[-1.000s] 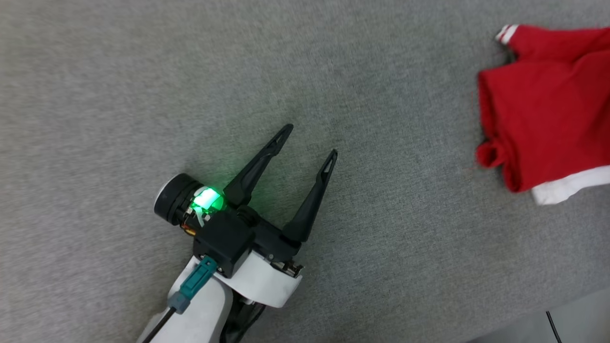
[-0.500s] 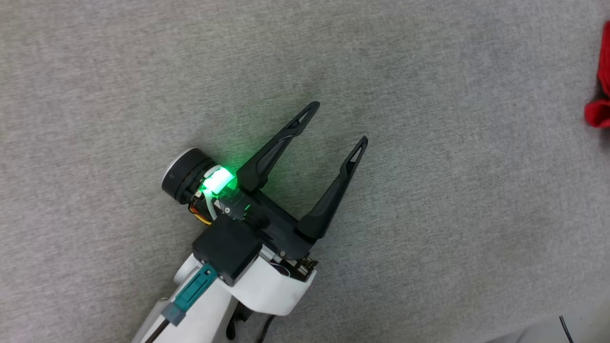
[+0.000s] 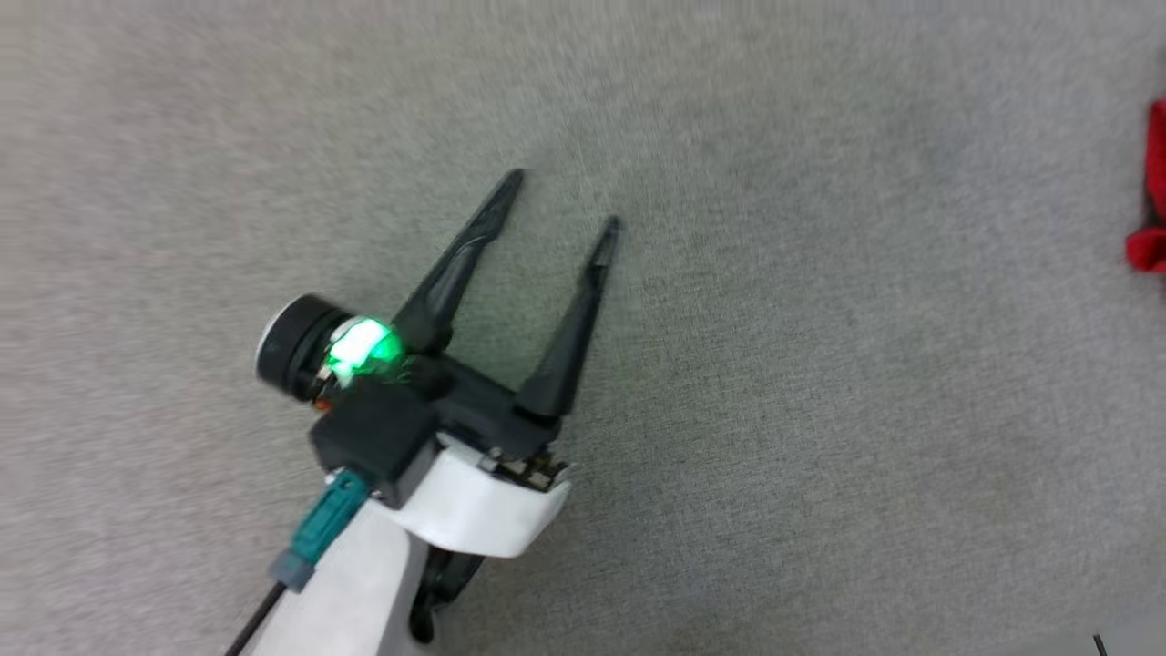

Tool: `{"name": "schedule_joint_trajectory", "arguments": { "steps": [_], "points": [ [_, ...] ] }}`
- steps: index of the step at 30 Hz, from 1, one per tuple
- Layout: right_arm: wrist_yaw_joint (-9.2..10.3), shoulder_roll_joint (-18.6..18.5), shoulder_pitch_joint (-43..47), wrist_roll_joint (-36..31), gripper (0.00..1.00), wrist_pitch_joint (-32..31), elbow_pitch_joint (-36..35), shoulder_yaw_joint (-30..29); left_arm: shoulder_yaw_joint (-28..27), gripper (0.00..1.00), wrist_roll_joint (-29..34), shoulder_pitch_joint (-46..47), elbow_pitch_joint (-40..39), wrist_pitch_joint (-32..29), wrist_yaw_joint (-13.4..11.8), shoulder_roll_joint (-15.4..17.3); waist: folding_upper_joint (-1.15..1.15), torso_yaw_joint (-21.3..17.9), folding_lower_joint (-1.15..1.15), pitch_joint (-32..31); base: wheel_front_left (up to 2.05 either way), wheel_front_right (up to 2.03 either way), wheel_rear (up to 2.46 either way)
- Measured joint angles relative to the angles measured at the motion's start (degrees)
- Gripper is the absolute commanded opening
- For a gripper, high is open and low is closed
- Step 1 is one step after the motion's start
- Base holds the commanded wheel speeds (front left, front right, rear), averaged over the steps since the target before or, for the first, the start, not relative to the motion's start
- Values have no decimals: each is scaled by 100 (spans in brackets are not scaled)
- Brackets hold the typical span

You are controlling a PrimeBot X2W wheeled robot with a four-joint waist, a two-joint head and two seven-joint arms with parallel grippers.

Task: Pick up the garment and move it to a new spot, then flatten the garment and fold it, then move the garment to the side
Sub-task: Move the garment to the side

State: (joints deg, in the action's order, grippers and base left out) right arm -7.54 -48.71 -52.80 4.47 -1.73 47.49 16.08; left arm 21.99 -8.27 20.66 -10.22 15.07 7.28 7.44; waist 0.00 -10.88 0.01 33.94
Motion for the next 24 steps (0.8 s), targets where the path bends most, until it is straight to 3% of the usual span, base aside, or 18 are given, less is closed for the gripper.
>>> {"name": "schedule_joint_trajectory", "arguments": {
  "steps": [4, 10, 17, 24],
  "points": [
    [1, 221, 10, 5, 100, 501, -300, -274, -445, 100, -2, -354, -16, 0, -20, -73, 0, 145, -1, -458, 0, 0, 0],
    [2, 943, 669, 360, 100, 1146, -1024, -775, -1205, 100, 4, -930, 45, -1, -34, -111, 0, 409, -1, -1229, 0, 0, 0],
    [2, 2075, 2043, 923, 100, 1379, -2382, -1446, -1926, 100, 26, -1512, 56, 0, -81, -212, 0, 776, -1, -2045, 0, 0, 0],
    [3, 3085, 3405, 1092, 100, 1377, -3468, -1710, -2306, 100, -108, -1930, 223, 0, -63, -289, 0, 1099, -2, -2578, 0, 0, 0]
  ]
}}
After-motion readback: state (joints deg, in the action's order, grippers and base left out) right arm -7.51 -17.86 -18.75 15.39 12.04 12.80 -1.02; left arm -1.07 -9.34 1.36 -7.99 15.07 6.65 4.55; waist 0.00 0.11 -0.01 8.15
